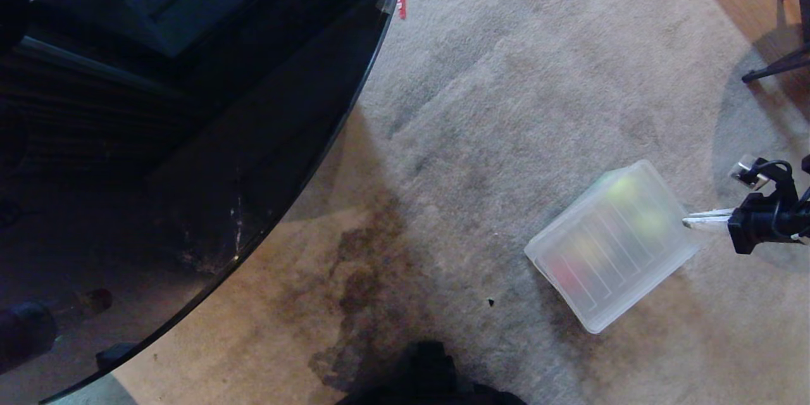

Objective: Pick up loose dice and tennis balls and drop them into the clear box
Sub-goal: Close the lid

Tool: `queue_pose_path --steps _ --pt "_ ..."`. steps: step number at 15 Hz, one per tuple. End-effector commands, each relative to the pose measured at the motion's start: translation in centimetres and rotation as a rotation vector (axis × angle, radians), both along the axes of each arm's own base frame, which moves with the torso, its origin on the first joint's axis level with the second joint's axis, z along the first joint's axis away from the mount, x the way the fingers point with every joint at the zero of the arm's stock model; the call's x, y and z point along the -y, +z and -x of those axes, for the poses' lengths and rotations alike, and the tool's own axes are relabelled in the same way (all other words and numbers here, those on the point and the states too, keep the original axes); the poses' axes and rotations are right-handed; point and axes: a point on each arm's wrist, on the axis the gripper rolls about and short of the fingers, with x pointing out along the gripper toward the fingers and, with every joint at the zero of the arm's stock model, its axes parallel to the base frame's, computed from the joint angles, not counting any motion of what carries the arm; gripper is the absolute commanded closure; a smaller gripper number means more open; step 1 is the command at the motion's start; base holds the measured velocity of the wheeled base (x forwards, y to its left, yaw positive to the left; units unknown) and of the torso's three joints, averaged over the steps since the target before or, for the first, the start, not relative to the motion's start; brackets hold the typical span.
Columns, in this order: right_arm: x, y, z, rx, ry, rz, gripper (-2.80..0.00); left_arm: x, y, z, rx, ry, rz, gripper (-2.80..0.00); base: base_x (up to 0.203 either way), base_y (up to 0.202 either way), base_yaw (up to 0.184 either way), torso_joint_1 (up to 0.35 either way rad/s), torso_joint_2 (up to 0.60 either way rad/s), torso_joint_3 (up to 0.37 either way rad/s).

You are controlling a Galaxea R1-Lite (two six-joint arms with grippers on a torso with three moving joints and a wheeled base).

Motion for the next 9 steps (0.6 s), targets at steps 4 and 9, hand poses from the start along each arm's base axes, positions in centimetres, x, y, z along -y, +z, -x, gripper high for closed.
queue_pose_path --steps 4,9 --pt "-0.2 0.6 0.3 0.010 0.009 0.009 -2.80 0.0 0.0 0.0 -0.001 0.000 0.000 0.00 0.000 0.000 0.000 0.000 0.00 0.000" --pt "-1.8 3.3 3.2 -0.037 -0.017 -0.063 -2.80 0.0 0.0 0.0 0.000 0.000 0.000 0.00 0.000 0.000 0.000 0.000 0.00 0.000"
